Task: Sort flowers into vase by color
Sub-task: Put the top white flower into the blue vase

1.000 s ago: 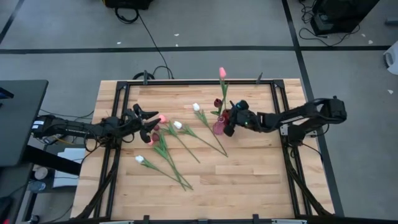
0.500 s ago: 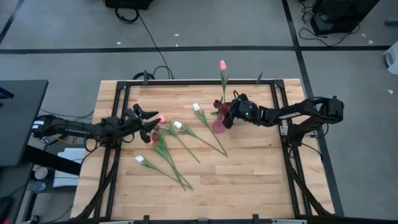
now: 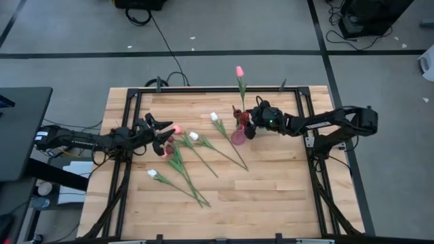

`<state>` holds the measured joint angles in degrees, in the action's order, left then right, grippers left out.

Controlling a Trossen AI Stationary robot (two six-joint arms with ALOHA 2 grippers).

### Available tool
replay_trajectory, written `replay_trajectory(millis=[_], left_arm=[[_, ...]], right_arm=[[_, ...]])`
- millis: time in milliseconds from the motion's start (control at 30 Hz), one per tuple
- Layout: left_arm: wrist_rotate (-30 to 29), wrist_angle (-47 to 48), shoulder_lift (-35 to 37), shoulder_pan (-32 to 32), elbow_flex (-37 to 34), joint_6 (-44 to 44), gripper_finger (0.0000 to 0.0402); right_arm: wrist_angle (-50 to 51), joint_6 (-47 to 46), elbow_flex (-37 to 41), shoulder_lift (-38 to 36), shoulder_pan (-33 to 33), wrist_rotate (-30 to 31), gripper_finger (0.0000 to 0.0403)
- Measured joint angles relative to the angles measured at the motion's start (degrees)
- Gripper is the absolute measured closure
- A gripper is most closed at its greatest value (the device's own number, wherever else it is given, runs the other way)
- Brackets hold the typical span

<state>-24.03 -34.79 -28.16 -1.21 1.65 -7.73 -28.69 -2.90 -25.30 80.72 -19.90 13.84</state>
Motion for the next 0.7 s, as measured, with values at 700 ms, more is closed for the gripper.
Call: replay_trajectory(millis=[700], left_arm=[[-0.11,1.41,0.01,0.0,0.0,-0.01,0.0214]], right_arm=[[23.2,-13.02,-0.13,-25.85,17.37,5.82,0.0133]])
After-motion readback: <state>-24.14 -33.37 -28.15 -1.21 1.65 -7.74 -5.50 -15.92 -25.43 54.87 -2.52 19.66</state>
